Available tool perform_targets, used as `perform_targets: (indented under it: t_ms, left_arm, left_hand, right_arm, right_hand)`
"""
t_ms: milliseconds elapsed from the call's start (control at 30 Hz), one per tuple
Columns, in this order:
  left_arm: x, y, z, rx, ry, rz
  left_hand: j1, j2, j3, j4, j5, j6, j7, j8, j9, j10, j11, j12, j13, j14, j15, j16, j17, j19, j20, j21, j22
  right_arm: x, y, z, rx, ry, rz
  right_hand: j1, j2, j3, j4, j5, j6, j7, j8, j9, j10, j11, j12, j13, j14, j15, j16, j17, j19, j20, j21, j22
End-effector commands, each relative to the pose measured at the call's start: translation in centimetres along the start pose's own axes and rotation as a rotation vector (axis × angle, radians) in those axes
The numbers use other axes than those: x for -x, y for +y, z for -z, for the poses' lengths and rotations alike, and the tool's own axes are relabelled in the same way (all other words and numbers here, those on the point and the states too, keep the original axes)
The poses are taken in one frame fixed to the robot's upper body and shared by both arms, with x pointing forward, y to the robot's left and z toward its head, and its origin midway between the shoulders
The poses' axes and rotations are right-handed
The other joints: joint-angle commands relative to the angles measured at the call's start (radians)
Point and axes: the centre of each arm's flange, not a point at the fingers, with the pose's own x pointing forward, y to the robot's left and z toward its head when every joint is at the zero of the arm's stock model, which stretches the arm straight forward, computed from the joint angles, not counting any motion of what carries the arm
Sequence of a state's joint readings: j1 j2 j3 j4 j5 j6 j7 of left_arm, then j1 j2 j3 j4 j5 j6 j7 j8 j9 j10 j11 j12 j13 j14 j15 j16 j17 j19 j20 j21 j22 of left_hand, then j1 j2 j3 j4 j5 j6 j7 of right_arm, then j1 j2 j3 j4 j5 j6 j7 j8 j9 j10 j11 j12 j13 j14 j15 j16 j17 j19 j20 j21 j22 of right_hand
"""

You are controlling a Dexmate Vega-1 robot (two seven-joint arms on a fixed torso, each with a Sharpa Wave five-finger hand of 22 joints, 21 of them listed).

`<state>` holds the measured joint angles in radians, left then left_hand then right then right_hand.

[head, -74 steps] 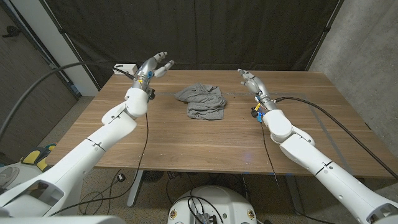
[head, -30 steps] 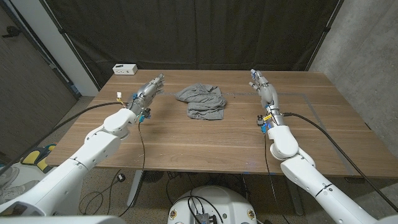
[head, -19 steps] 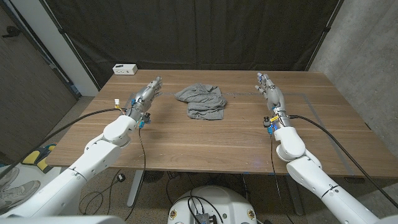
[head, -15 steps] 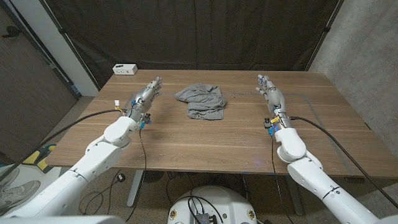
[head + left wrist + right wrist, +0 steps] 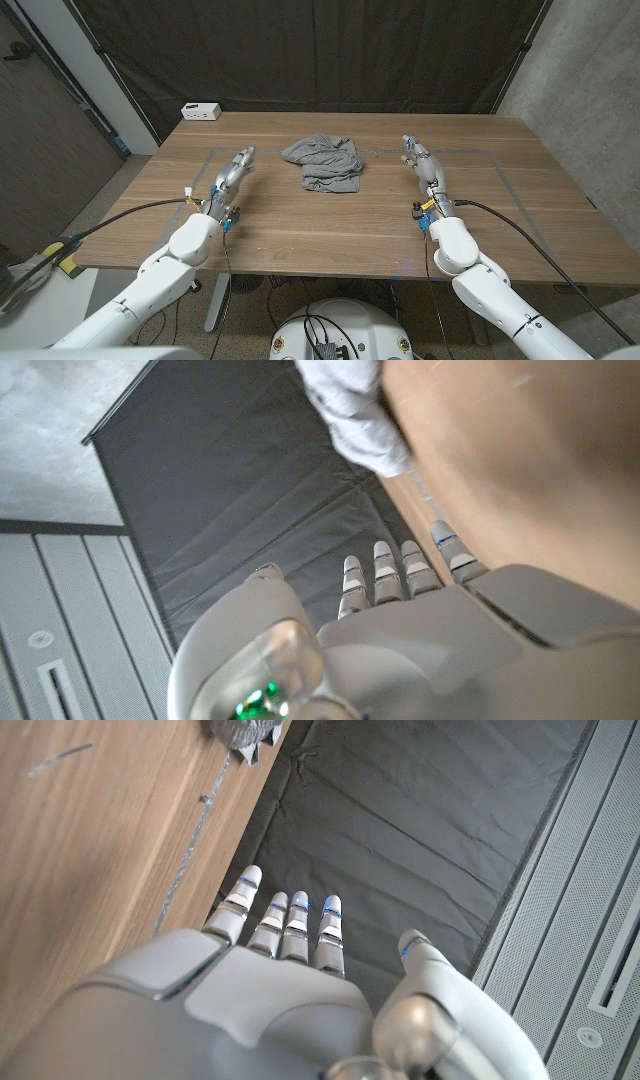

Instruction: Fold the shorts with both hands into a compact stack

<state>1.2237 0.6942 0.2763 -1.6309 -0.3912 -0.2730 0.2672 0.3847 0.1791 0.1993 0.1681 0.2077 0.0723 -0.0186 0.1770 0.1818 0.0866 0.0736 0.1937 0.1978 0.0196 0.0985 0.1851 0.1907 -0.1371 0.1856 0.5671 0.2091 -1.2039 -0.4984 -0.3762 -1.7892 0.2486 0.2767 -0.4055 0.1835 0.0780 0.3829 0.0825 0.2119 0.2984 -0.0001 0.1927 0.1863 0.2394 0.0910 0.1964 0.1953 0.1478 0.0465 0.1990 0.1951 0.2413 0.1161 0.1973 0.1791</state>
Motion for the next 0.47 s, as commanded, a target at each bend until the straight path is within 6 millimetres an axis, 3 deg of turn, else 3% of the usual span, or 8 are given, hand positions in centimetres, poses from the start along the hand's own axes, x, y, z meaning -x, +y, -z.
perform_targets:
  t_ms: [33, 133, 200, 367, 467]
  left_arm:
    - [7.2, 0.9, 8.0, -0.031, 0.254, -0.131]
    - [8.2, 1.6, 7.6, -0.043, 0.250, -0.178]
    - [8.5, 2.0, 7.4, -0.053, 0.259, -0.195]
    - [9.0, 1.7, 8.0, -0.052, 0.290, -0.199]
    - [8.4, 0.8, 8.7, -0.051, 0.325, -0.180]
  left_hand:
    - [-0.018, 0.005, 0.014, 0.000, 0.005, -0.026, 0.011, -0.002, 0.000, -0.022, 0.014, -0.003, 0.002, -0.020, 0.016, 0.000, 0.001, -0.020, 0.011, -0.006, 0.004]
    - [-0.022, 0.006, 0.017, 0.001, 0.006, -0.039, 0.010, -0.004, 0.001, -0.028, 0.017, -0.003, 0.002, -0.026, 0.017, 0.000, 0.001, -0.027, 0.013, -0.008, 0.004]
    - [-0.023, 0.006, 0.017, 0.001, 0.006, -0.038, 0.008, -0.003, 0.001, -0.028, 0.016, -0.002, 0.002, -0.026, 0.016, 0.001, 0.001, -0.026, 0.012, -0.008, 0.004]
    - [-0.028, 0.005, 0.020, 0.002, 0.007, -0.041, 0.007, -0.002, 0.001, -0.030, 0.016, 0.000, 0.002, -0.027, 0.015, 0.002, 0.001, -0.029, 0.011, -0.009, 0.005]
    - [-0.033, 0.004, 0.022, 0.003, 0.007, -0.041, 0.002, 0.001, 0.001, -0.029, 0.013, 0.002, 0.003, -0.026, 0.012, 0.004, 0.001, -0.027, 0.008, -0.008, 0.005]
  right_arm:
    - [-4.0, 3.2, 1.1, -0.034, -0.016, -0.094]
    - [-5.8, 3.7, 1.0, -0.059, -0.039, -0.126]
    - [-6.0, 3.8, 0.9, -0.074, -0.063, -0.122]
    - [-5.3, 3.1, 1.6, -0.083, -0.080, -0.089]
    - [-4.0, 1.5, 1.8, -0.066, -0.072, -0.031]
  right_hand:
    - [0.009, 0.009, 0.004, -0.006, 0.004, -0.013, 0.000, -0.005, 0.001, -0.009, 0.001, 0.001, 0.003, 0.001, 0.002, -0.004, -0.001, -0.003, -0.003, 0.004, 0.003]
    - [0.010, 0.009, 0.004, -0.007, 0.004, -0.018, 0.000, -0.007, 0.001, -0.012, 0.002, 0.000, 0.003, 0.002, 0.001, -0.004, -0.001, -0.003, -0.004, 0.004, 0.003]
    - [0.009, 0.009, 0.004, -0.007, 0.004, -0.024, -0.001, -0.009, 0.001, -0.014, 0.003, -0.001, 0.003, 0.001, 0.001, -0.004, -0.001, -0.004, -0.004, 0.004, 0.003]
    - [0.008, 0.010, 0.003, -0.007, 0.004, -0.026, -0.001, -0.008, 0.001, -0.016, 0.003, -0.001, 0.003, 0.004, 0.000, -0.002, -0.001, -0.004, -0.002, 0.004, 0.003]
    - [0.007, 0.010, 0.003, -0.007, 0.004, -0.026, -0.001, -0.008, 0.001, -0.016, 0.005, -0.001, 0.003, 0.004, 0.000, -0.002, -0.001, -0.004, -0.003, 0.004, 0.003]
